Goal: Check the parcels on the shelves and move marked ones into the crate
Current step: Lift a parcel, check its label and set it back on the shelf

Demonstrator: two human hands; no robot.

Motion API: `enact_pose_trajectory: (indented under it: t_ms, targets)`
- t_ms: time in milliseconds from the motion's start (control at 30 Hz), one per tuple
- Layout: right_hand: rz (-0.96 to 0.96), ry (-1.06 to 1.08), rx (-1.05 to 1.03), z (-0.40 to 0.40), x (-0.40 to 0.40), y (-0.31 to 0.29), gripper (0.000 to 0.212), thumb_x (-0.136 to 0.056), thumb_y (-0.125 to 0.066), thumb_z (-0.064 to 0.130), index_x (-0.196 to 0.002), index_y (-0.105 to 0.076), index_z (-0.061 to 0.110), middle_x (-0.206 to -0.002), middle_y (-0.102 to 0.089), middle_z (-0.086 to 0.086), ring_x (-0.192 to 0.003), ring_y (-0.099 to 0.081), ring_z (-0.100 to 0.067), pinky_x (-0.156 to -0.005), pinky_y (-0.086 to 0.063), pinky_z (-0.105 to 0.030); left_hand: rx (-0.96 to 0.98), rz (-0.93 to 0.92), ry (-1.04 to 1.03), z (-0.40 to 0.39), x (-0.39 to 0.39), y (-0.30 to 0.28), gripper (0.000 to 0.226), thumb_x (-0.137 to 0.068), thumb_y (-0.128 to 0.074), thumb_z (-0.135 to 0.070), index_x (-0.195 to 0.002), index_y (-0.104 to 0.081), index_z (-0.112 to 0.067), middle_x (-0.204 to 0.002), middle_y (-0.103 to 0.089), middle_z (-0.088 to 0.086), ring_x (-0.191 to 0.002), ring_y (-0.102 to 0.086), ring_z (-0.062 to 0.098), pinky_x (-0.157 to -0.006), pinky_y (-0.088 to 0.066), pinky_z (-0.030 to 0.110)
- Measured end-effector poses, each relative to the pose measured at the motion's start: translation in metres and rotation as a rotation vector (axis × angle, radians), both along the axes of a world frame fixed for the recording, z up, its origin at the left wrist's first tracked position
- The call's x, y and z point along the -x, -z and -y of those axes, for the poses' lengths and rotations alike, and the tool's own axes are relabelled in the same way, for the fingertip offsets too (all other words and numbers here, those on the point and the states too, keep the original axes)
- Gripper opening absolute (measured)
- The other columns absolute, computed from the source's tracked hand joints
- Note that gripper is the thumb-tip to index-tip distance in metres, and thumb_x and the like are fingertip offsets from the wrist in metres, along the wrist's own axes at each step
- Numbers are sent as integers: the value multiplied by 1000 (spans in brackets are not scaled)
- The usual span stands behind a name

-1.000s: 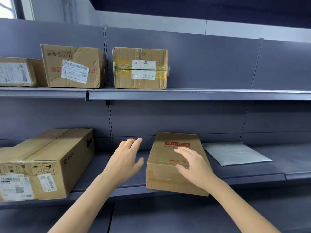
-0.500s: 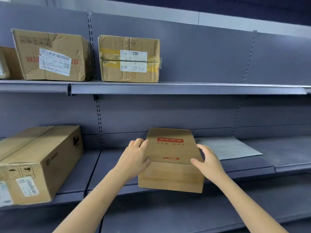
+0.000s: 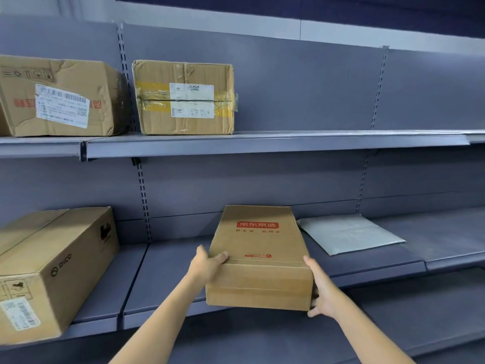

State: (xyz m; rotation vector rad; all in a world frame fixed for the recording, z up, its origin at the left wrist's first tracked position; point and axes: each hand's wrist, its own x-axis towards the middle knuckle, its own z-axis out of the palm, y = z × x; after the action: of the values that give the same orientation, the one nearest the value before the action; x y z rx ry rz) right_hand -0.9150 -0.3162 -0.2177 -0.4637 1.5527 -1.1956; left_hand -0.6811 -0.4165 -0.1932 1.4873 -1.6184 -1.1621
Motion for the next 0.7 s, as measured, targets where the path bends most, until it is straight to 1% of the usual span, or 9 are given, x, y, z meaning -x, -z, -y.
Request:
enact_pose_trajectory:
  t_ms: [67,167,233,333,467,500,567,633,700]
  targets:
    - [9,-23,5,-1,0,-1,90,-67,-61,67,-141,-33,24,-146,-37,-15,-133,-32,-39,-108,-17,-64,-88,-81,-75,2,4,7,45,-90,-58,-36,-119,-36,-10,-127,-49,12,-96,-47,22,-81,-41,34]
    - [34,-44,2,-7,3,1,96,-64,-64,66,-143,-30,24,-146,-36,-16,-134,-30,-39,-111,-13,-60,-90,-141,-98,1,5,15,53,-90,-57,-34,-131,-39,-5,-111,-49,5,-95,-48,22,-80,-40,34]
    - [66,-91,-3,-13,5,11,110,-54,-65,70,-146,-24,26,-149,-32,-17,-138,-23,-40,-111,-14,-60,-64,-163,-80,-3,1,21,55,-89,-60,-32,-133,-39,-6,-111,-48,3,-98,-50,22,-82,-41,34]
    - [116,-135,28,-27,5,30,116,-48,-68,69,-146,-25,24,-147,-35,-16,-140,-21,-36,-111,-18,-58,-29,-190,-43,-18,-8,32,53,-87,-63,-29,-131,-40,-11,-116,-52,2,-101,-52,21,-83,-43,34]
    - [106,-116,60,-44,-11,50,148,-3,-82,62,-136,-36,17,-132,-48,-19,-127,-40,-37,-107,-28,-48,-12,-258,-42,-41,-27,51,46,-86,-65,-27,-125,-45,-15,-109,-57,-5,-98,-55,14,-80,-47,31]
    - [120,-101,102,-46,-16,53,143,-2,-83,58,-133,-39,17,-129,-51,-18,-123,-44,-35,-108,-28,-47,-9,-260,-43,-44,-32,52,46,-85,-65,-26,-125,-46,-15,-108,-57,-5,-97,-56,13,-76,-47,29]
    - [142,-38,231,-49,-27,50,125,-17,-81,51,-131,-44,15,-127,-53,-12,-120,-47,-29,-110,-27,-44,-5,-232,-59,-48,-41,53,44,-86,-65,-24,-124,-45,-15,-109,-57,-4,-97,-56,14,-66,-46,22]
    - [50,30,378,-50,-42,35,104,-38,-76,47,-132,-45,16,-129,-53,-4,-121,-46,-22,-107,-31,-38,23,-184,-88,-51,-49,50,44,-86,-65,-23,-123,-42,-17,-112,-55,-2,-98,-54,16,-61,-43,20]
    - [-39,35,510,-49,-57,11,65,-69,-74,32,-127,-46,20,-117,-57,6,-111,-46,-15,-97,-32,-30,50,-177,-108,-53,-54,43,39,-86,-64,-24,-116,-41,-16,-114,-54,1,-98,-54,16,-61,-43,21]
